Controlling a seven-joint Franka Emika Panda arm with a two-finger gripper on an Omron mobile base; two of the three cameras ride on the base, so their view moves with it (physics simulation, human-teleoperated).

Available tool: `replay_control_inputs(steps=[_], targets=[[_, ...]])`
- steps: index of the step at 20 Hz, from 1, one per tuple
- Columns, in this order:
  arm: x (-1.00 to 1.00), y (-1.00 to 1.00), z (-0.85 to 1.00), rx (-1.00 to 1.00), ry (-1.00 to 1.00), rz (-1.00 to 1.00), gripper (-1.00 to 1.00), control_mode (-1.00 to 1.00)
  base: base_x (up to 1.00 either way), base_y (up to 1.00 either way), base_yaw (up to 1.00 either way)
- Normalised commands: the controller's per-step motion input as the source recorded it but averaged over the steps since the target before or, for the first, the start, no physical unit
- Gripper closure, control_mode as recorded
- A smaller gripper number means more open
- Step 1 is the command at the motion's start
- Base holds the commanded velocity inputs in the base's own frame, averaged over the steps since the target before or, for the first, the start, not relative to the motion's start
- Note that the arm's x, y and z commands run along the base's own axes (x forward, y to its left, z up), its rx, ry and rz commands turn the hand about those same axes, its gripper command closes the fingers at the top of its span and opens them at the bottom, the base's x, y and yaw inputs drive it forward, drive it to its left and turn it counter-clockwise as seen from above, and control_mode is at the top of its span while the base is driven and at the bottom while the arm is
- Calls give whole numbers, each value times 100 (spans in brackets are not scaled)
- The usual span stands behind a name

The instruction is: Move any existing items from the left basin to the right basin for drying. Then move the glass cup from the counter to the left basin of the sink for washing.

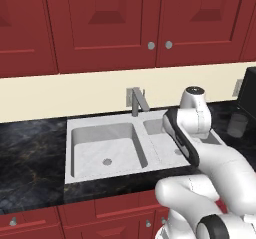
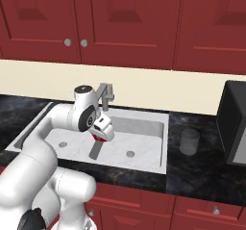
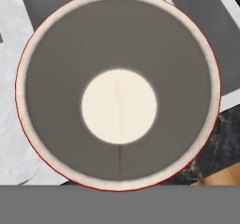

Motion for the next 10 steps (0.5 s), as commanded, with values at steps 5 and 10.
replay_control_inputs(steps=[5,10], targets=[[8,-18,-13,0,0,0,100,-100,0,0,0],[0,-35,-13,1,0,0,100,-100,0,0,0]])
